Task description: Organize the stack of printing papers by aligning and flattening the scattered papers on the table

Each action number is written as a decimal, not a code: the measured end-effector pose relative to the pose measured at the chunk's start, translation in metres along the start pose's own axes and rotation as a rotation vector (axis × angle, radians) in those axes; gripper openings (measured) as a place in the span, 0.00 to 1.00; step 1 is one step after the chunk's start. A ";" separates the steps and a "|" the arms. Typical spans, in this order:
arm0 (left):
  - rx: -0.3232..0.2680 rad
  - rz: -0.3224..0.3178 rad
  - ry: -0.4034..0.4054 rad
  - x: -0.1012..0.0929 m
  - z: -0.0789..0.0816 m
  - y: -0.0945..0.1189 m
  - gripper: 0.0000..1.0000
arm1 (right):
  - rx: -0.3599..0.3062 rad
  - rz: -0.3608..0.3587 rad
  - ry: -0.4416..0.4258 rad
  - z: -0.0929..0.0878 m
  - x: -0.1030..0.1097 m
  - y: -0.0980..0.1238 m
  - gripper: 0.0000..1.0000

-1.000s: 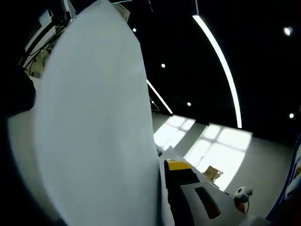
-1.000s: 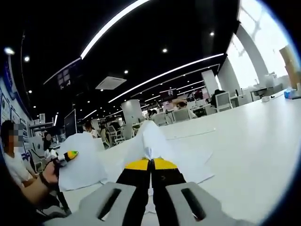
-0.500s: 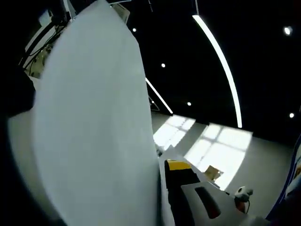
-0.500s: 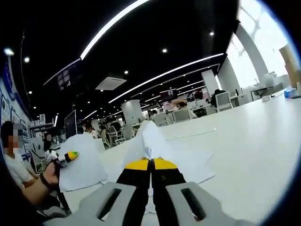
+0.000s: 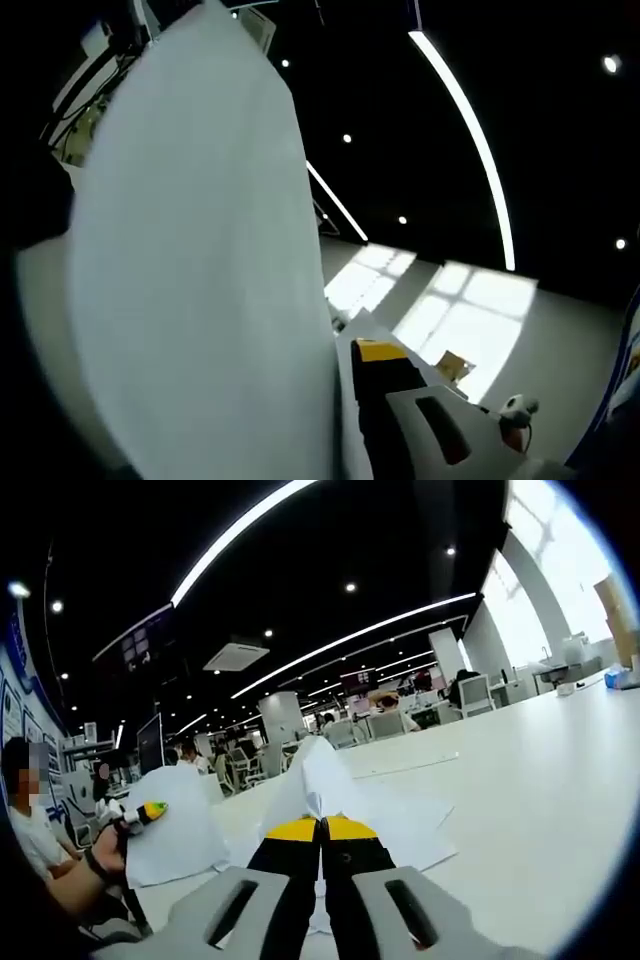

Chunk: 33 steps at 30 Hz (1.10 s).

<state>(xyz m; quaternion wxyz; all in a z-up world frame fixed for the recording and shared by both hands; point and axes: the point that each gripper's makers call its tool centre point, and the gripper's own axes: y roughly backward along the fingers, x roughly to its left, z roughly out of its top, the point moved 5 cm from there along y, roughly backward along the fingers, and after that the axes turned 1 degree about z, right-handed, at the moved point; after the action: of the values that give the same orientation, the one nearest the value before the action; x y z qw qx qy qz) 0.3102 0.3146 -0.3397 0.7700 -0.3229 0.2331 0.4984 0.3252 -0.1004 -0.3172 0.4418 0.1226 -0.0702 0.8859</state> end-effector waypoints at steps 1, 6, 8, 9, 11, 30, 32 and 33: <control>0.000 0.000 0.000 0.000 0.000 0.000 0.11 | 0.000 0.000 -0.001 0.000 0.000 0.000 0.00; 0.000 0.002 -0.002 0.000 0.000 0.000 0.12 | -0.003 0.001 0.000 0.001 0.001 0.000 0.00; 0.001 0.002 -0.002 0.000 0.000 0.000 0.12 | -0.004 0.000 0.002 0.002 0.001 -0.001 0.00; 0.001 0.002 -0.003 0.000 0.000 0.000 0.12 | -0.005 0.000 0.002 0.002 0.001 -0.001 0.00; 0.000 0.002 -0.004 0.001 0.001 0.000 0.13 | -0.005 0.001 0.001 0.003 0.001 -0.001 0.00; 0.005 -0.003 -0.011 0.004 0.003 -0.001 0.16 | -0.023 0.013 -0.004 0.008 0.006 -0.001 0.00; 0.005 -0.003 -0.012 0.004 0.002 -0.001 0.16 | -0.024 0.015 -0.007 0.009 0.007 -0.001 0.00; 0.005 -0.004 -0.013 0.003 0.002 -0.001 0.16 | -0.025 0.016 -0.008 0.009 0.007 -0.001 0.00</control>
<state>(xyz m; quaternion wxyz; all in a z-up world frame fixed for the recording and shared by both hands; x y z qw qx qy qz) 0.3125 0.3180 -0.3401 0.7732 -0.3182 0.2288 0.4985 0.3233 -0.0964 -0.3066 0.4361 0.1201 -0.0842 0.8879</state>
